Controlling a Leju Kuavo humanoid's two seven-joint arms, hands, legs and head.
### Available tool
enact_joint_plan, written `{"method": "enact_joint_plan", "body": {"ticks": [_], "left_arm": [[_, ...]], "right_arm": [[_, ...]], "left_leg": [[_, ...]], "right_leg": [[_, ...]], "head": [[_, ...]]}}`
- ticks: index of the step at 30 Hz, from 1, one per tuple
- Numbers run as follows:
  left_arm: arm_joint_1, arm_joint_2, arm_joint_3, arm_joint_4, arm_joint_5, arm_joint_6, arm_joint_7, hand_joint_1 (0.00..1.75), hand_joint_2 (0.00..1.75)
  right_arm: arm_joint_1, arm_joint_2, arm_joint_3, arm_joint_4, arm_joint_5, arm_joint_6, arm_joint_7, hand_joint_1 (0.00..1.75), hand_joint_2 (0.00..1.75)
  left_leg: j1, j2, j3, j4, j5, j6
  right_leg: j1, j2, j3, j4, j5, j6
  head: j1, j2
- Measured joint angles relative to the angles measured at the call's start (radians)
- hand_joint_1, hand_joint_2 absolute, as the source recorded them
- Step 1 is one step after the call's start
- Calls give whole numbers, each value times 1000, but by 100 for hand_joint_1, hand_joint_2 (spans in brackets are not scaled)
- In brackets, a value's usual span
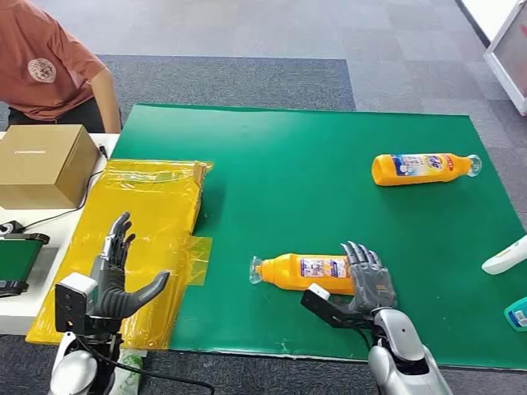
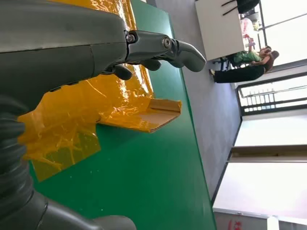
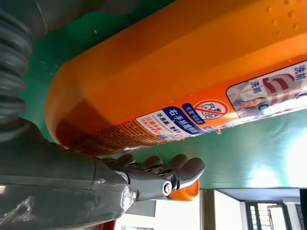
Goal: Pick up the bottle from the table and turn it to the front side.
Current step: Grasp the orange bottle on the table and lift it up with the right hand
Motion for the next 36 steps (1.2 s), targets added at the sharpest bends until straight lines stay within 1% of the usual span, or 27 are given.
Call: {"method": "enact_joint_plan", "body": {"ticks": [6, 9, 14, 18, 22, 27, 30, 34, 36], "left_arm": [[0, 0, 0, -3, 0, -2, -1, 0, 175], [0, 0, -10, -11, 2, -24, -12, 0, 175], [4, 6, -81, -52, 7, -66, -37, 0, 175], [9, 22, -143, -76, 20, -75, -47, 0, 175], [11, 33, -164, -87, 45, -83, -55, 0, 175], [10, 36, -161, -87, 67, -91, -41, 0, 175], [10, 36, -152, -86, 72, -94, -37, 0, 175], [13, 37, -134, -85, 81, -89, -36, 0, 175], [14, 37, -125, -85, 84, -85, -36, 0, 175]], "right_arm": [[-10, -1, 2, 14, 3, -2, 1, 0, 175], [-27, -3, 6, 35, 33, -12, 12, 0, 175], [-116, -3, 19, 131, 108, -22, 22, 0, 175], [-195, -2, 47, 225, 159, -19, 20, 175, 175], [-236, -1, 80, 278, 147, 3, -4, 175, 175], [-243, 1, 97, 276, 49, 7, -37, 175, 175], [-224, 1, 93, 233, -94, 26, -90, 175, 175], [-171, 2, 65, 120, -373, 80, -190, 175, 175], [-154, 3, 42, 64, -467, 100, -221, 175, 175]], "left_leg": [[0, 0, 0, 0, 0, 0], [0, 0, 0, 0, 0, 0], [0, 0, 0, 0, 0, 0], [0, 0, 0, 0, 1, 1], [0, 0, 0, 0, 1, 1], [0, 0, 0, 0, 1, 1], [0, 0, 0, 0, 1, 0], [0, -1, -1, 0, 1, 0], [0, 0, -1, 0, 1, 0]], "right_leg": [[0, 0, 0, 0, 0, 0], [0, 0, 0, 0, 0, 0], [0, 0, 0, 0, 1, 1], [0, 0, 0, 0, 2, 2], [0, 0, 0, 0, 2, 1], [0, 0, 0, 0, 2, 1], [0, 0, 0, 0, 1, 1], [0, -1, 0, 0, 1, 1], [0, -1, 0, 0, 1, 1]], "head": [[0, 0], [0, 0], [0, 0], [0, 0], [0, 0], [0, 0], [0, 0], [0, 0], [0, 0]]}}
